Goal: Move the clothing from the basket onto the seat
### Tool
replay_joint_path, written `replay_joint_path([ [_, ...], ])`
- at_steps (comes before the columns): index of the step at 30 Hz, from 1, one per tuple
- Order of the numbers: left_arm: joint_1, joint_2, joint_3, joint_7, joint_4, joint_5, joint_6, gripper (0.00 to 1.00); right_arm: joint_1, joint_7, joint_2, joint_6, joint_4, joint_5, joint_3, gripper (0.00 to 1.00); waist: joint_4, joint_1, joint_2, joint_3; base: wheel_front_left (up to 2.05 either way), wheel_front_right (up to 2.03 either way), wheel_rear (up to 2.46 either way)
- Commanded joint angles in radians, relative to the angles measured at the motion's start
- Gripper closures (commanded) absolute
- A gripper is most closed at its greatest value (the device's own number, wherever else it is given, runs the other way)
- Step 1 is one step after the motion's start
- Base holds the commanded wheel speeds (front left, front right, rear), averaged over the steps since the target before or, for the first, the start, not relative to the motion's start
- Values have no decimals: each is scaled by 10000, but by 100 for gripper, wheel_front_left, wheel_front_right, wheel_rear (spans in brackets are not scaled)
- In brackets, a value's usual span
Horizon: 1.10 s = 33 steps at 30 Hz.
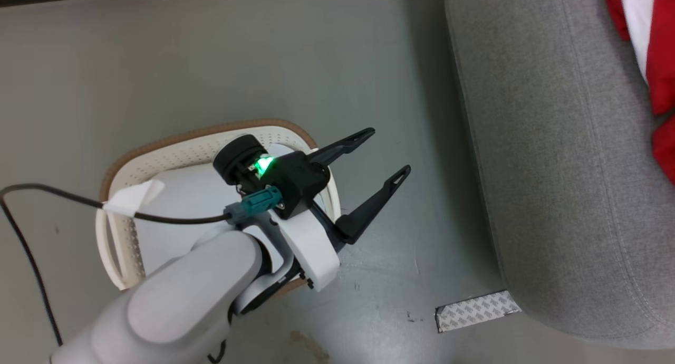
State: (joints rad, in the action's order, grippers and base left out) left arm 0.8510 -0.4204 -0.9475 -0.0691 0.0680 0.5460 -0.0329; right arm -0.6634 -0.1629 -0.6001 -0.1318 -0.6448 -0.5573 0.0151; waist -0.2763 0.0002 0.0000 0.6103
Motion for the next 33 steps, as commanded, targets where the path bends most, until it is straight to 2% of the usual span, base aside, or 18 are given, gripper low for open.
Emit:
replay_joint_path([
  [1, 61, -65, 21, -35, 30, -120, 24, 0, -220, 179, -204, 23, -192, -188, 233, 76, 77, -2, 0, -9, 0, 0, 0],
  [2, 31, -47, 28, -99, 65, -93, 31, 0, -313, 457, -262, 23, -374, -363, 503, 59, 97, -2, 0, -78, 0, 0, 0],
  [3, -3, -28, 37, -142, 98, -59, 32, 0, -356, 717, -336, 23, -506, -476, 833, 25, 112, -2, 0, -155, 0, 0, 0],
  [4, -58, -9, 42, -206, 164, -16, 28, 0, -408, 913, -403, 23, -591, -647, 1109, 0, 126, -2, 0, -264, 0, 0, 0],
  [10, -412, 222, 40, -620, 549, 247, 49, 0, -268, 2088, -979, 23, -603, -1825, 2523, 0, 174, -2, 0, -1138, 0, 0, 0],
  [18, -1265, 317, 170, -1271, 1215, 784, 130, 0, 815, 3465, -2263, 23, 849, -3205, 4140, 0, 11, -2, 0, -2837, 0, 0, 0],
  [24, -2050, 369, 429, -1677, 1519, 1213, 325, 0, 1250, 3224, -2947, 23, 2146, -3147, 4422, 0, -82, -2, 0, -4207, 0, 0, 0],
  [26, -2323, 357, 600, -1763, 1560, 1372, 430, 0, 1290, 2866, -2967, 23, 2543, -3100, 4221, 0, -63, -2, 0, -4645, 0, 0, 0],
  [33, -3309, 145, 1550, -1951, 1497, 1681, 885, 0, 1757, 1602, -2106, 23, 3715, -2572, 3374, 0, 332, -2, 0, -5884, 0, 0, 0],
])
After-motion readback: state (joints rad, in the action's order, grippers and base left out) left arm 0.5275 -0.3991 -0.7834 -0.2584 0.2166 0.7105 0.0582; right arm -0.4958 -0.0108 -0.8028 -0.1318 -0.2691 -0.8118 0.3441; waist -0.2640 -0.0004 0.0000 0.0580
